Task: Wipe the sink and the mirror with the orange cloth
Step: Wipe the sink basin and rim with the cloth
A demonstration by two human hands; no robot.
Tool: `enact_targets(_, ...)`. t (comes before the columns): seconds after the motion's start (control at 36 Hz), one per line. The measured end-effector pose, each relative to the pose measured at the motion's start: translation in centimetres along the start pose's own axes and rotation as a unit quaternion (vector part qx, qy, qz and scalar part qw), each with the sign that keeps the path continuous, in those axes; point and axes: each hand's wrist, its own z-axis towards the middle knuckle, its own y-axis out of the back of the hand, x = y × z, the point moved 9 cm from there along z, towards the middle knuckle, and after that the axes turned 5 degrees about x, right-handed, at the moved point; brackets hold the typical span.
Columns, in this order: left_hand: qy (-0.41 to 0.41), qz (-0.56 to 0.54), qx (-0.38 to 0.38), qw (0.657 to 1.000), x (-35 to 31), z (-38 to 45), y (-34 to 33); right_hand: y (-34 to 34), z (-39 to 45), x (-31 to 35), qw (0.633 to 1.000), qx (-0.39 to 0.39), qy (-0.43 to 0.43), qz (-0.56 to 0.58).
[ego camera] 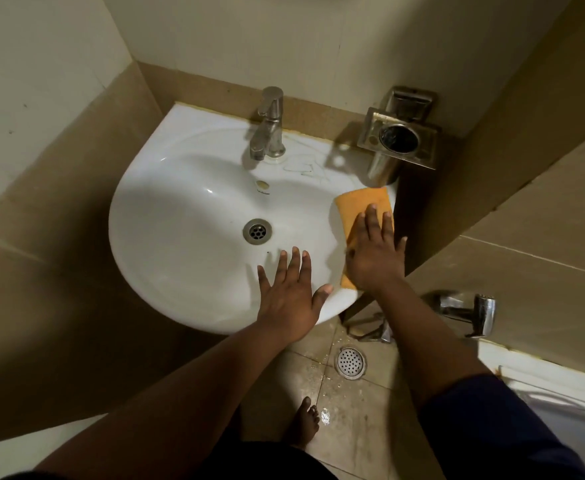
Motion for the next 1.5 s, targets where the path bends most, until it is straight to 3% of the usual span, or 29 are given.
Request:
enact_targets(0.25,0.003,0.001,-0.015,1.000,-0.3,0.1,0.2,3.3,4.7,-0.6,1.000,0.001,-0.012,0.001)
enact_targets(0.67,-0.030,0.030,-0.023,0.999,-1.0,0.0,0.4,-0.4,-0.6,-0.6,0.999,-0.006,-0.025,0.037)
enact_targets(1.11,-0.074,0.031,-0.027,0.996,-0.6,-1.3,0.7,4.5,7.7,0.8,0.999,-0.015,-0.014,-0.034)
enact_targets(1.28,-0.130,0.054,-0.046,0.989,-0.5,-1.7,0.7,3.3,5.7,0.6,0.999,-0.022,-0.010,-0.042)
enact_targets(1.36,-0.160,0.055,-0.015,0.986,0.2,-2.5,0.4,1.5,2.9,0.5,0.999,-0.011,-0.030,-0.027)
enact_targets(1.5,-0.119,0.040,0.037,0.991,4.1,-2.6,0.7,-1.7,-2.8,2.4,0.997,0.048,-0.055,-0.025)
